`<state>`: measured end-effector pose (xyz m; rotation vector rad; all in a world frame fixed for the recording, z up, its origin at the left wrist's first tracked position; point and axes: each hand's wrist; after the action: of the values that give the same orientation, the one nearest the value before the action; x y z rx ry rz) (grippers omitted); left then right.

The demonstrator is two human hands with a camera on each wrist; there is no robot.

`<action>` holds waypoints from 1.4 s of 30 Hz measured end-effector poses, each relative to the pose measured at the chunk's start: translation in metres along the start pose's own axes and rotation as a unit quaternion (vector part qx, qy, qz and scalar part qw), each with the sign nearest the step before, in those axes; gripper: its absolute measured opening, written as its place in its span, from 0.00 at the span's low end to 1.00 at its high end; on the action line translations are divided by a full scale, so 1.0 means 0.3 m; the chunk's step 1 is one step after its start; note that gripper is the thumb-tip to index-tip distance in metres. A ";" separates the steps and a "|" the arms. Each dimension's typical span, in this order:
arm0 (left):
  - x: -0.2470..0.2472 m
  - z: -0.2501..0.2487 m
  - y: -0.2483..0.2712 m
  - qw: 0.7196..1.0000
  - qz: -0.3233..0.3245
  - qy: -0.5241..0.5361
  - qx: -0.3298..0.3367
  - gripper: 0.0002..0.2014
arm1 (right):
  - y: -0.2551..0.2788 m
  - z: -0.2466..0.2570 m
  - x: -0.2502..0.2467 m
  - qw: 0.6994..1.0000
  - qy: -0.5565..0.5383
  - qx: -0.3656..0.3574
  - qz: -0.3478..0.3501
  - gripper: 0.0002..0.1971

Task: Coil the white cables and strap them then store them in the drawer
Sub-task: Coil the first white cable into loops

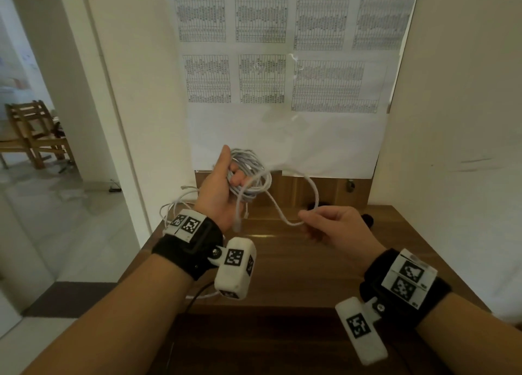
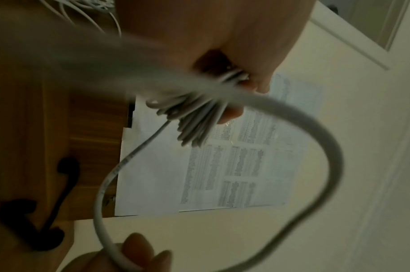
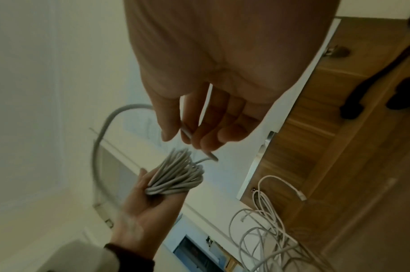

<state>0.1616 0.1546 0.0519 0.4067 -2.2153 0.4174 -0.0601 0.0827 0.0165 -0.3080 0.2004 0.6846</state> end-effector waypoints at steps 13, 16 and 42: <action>0.036 0.175 0.106 0.941 0.074 -0.330 0.006 0.20 | -0.006 0.163 0.069 0.995 -0.051 -0.069 0.044 0.07; 0.030 0.182 0.104 0.927 0.057 -0.371 0.016 0.23 | -0.028 0.150 0.063 0.994 -0.090 -0.039 0.041 0.09; 0.056 0.069 0.121 0.971 0.173 -0.005 -0.163 0.23 | -0.065 0.070 -0.056 0.991 0.119 -0.053 -0.039 0.09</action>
<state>0.1221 0.1758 0.0468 -0.1580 -2.3156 0.2234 -0.0585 0.0658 0.0451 -0.4979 0.3779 0.5822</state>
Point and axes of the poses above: each hand's wrist, its own y-axis away from the middle knuckle, its own x-axis out of the palm, z = x × y, and after that the axes turned 10 degrees about y, right-handed
